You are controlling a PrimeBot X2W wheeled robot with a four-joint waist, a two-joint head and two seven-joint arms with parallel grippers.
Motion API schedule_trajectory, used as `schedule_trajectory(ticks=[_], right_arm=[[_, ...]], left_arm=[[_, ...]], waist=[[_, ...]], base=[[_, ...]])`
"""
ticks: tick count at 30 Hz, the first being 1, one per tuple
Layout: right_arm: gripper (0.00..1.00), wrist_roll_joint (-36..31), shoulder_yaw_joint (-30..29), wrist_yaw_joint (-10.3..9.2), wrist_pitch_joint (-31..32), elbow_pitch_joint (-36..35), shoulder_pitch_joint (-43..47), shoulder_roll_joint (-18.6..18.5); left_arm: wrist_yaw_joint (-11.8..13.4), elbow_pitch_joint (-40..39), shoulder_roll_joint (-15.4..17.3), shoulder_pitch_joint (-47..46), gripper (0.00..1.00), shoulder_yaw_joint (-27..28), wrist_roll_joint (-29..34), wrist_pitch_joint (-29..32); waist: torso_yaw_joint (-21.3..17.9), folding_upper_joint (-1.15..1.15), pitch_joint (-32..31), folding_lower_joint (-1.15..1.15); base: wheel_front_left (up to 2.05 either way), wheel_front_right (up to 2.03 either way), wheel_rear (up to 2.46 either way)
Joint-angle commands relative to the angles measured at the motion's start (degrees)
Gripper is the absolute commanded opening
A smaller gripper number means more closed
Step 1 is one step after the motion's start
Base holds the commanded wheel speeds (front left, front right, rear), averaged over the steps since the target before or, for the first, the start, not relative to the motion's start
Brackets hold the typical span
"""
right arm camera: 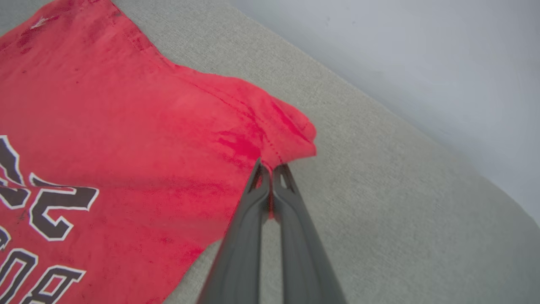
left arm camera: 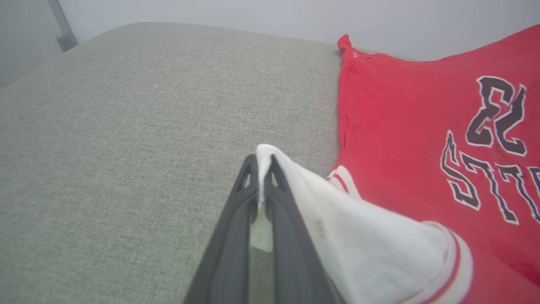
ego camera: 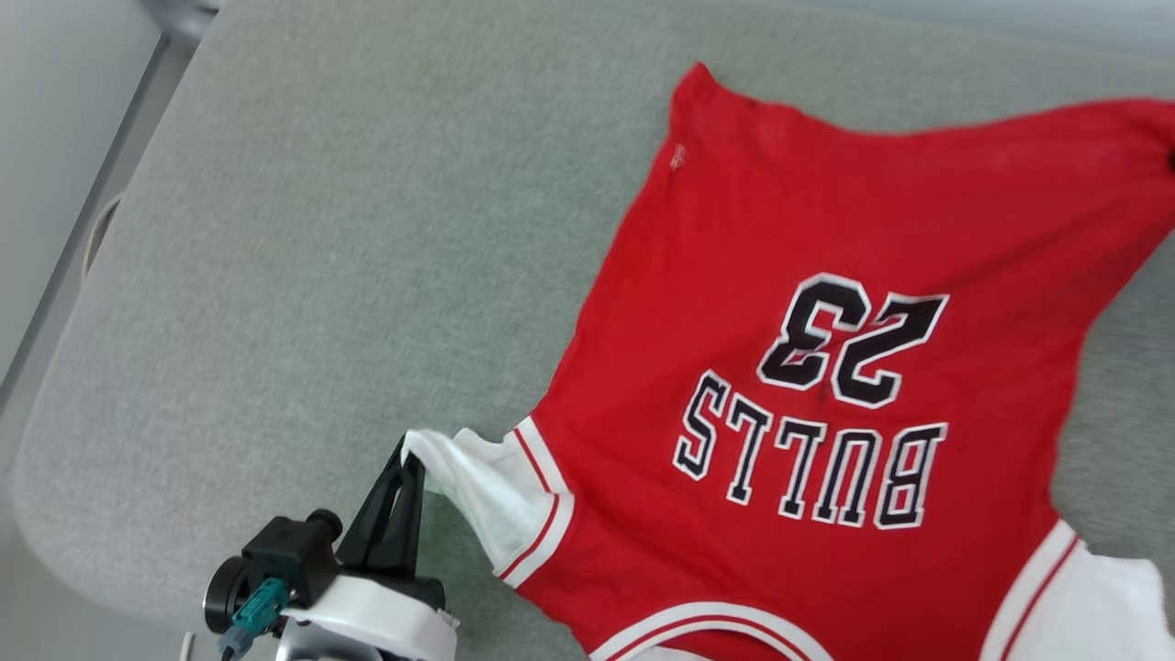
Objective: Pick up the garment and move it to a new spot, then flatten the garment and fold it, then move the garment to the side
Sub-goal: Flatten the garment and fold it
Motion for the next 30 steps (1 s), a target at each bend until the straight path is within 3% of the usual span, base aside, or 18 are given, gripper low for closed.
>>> schedule_trajectory(ticks=[1, 8, 14, 20, 30], right_arm=[[0.00, 1.5, 0.4, -0.08, -1.3, -1.5, 3.1, -1.8], [0.00, 4.7, -2.3, -0.08, -7.1, -8.5, 18.3, -7.1], [0.00, 5.6, -8.5, -0.08, -10.0, -10.3, 31.9, -7.2], [0.00, 6.3, -16.2, -0.08, -11.7, -9.3, 48.5, -3.6], [0.00, 4.8, -20.1, -0.08, -10.8, -6.1, 65.3, 6.1]], left_arm=[[0.1, 0.2, 0.3, 1.2, 0.00, 0.5, 0.4, -0.1], [0.7, 1.2, 1.5, 5.0, 0.00, 2.1, 0.0, -0.1], [1.1, 1.7, 2.1, 7.2, 0.00, 2.7, -0.3, -0.1], [1.5, 1.9, 2.9, 8.6, 0.00, 3.3, -0.9, -0.1], [1.4, 2.5, 3.7, 7.9, 0.00, 2.9, -1.3, 0.0]], waist=[[-3.6, 0.00, -4.3, 0.00], [-8.1, 0.00, -9.5, 0.00], [-11.1, 0.00, -12.1, 0.00], [-13.2, 0.00, -13.4, 0.00], [-13.9, 0.00, -13.5, 0.00]], base=[[0.00, 0.00, 0.00], [0.00, 0.00, 0.00], [0.00, 0.00, 0.00], [0.00, 0.00, 0.00], [0.00, 0.00, 0.00]])
